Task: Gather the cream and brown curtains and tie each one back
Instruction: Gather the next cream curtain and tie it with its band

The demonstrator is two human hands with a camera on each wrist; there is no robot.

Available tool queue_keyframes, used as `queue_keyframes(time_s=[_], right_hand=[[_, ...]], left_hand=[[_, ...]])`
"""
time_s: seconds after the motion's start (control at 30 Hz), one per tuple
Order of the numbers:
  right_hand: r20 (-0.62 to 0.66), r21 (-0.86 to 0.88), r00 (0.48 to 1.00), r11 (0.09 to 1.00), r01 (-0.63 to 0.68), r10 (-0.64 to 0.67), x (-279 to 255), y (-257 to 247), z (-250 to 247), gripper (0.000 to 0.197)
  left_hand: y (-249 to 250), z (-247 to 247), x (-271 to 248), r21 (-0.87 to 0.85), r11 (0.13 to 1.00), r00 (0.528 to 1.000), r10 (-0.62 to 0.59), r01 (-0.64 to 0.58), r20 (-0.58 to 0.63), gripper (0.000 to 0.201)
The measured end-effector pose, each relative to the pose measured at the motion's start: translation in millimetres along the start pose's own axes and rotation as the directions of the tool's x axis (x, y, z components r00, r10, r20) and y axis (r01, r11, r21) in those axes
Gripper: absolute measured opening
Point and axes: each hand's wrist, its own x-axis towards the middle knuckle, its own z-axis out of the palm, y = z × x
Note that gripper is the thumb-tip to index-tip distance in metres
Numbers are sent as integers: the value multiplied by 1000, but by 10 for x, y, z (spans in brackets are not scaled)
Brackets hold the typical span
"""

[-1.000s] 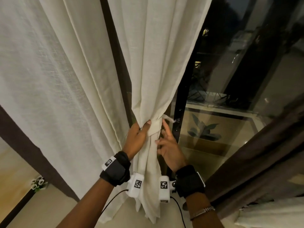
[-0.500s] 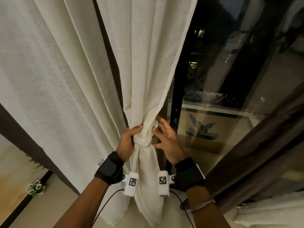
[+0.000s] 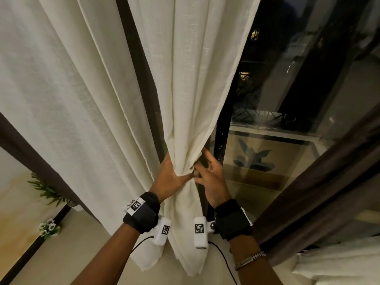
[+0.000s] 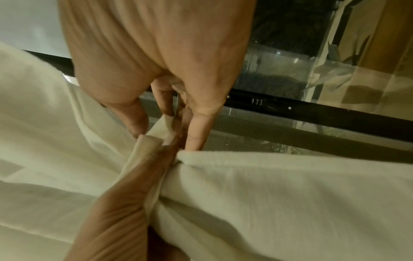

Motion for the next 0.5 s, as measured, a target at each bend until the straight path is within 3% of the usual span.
queue_keyframes(time_s=[0.1, 0.23, 0.33, 0.5], right_hand=[[-71, -85, 997, 996, -20, 14, 35, -26, -2, 55], [-159, -325, 962, 932, 162, -222, 71, -60, -103, 35], [-227, -206, 944, 959, 193, -239, 54, -103, -123, 28], [-224, 22, 964, 988, 155, -146, 12, -234, -14, 20]], left_hand=[[-48, -32, -43, -99, 991, 991, -94, 85, -95, 59], [-28, -96, -40, -143, 976, 971, -184, 163, -154, 50], [-24, -129, -35, -155, 973, 978, -184, 168, -94, 54], [-88, -69, -39, 51, 996, 997, -70, 72, -26, 56]])
